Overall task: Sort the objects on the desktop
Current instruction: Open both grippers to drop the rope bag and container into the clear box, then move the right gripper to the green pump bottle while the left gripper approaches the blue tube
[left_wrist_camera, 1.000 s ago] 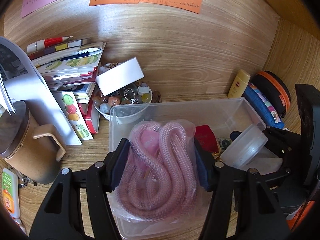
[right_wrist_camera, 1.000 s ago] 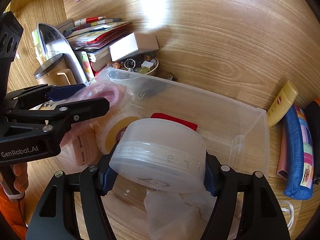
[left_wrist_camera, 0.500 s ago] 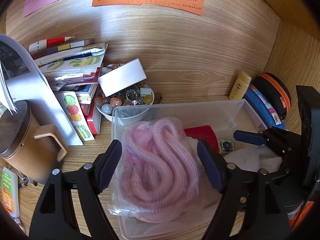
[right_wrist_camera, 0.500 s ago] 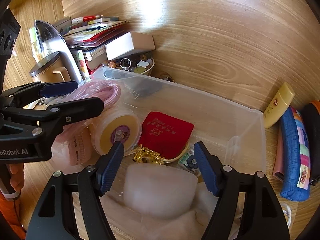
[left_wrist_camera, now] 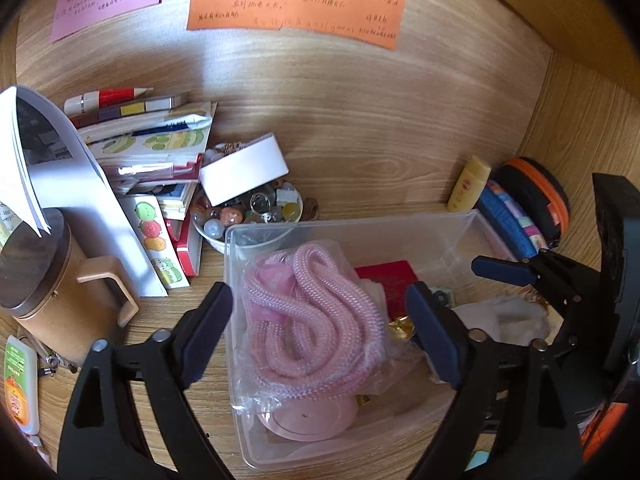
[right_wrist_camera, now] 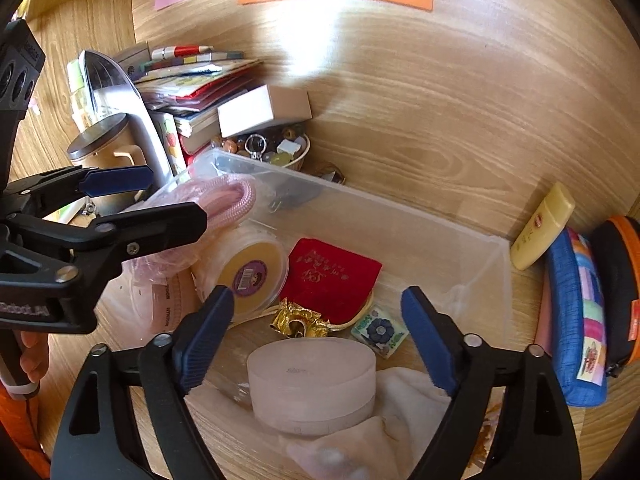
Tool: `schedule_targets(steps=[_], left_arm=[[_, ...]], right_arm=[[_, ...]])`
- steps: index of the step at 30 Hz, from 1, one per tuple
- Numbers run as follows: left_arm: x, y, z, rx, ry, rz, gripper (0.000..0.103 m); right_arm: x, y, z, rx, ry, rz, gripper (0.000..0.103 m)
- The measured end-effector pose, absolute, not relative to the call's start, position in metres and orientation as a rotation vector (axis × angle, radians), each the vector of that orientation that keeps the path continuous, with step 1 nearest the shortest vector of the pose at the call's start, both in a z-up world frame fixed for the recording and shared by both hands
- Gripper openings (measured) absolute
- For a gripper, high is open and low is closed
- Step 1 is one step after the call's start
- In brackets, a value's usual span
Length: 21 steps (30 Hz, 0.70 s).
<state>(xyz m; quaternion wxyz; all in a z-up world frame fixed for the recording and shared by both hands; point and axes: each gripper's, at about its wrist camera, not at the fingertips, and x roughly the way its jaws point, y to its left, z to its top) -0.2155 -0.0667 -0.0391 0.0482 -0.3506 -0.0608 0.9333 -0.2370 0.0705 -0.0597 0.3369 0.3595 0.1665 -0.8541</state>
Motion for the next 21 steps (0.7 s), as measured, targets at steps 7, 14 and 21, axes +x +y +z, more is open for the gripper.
schedule_targets(steps=[7, 14, 21], left_arm=[[-0.206, -0.063, -0.025, -1.043, -0.173, 2.874, 0.096], [-0.192, -0.062, -0.017, -1.060, -0.162, 2.898, 0.096], [-0.167, -0.057, -0.014, -1.053, -0.133, 2.921, 0.096]], right_arm=[[-0.224, 0.075, -0.042, 0.879, 0.466, -2.257, 0.087], [-0.209, 0.091, -0.028, 0.865, 0.435, -2.286, 0.091], [-0.190, 0.115, -0.025, 0.896, 0.372, -2.317, 0.094]])
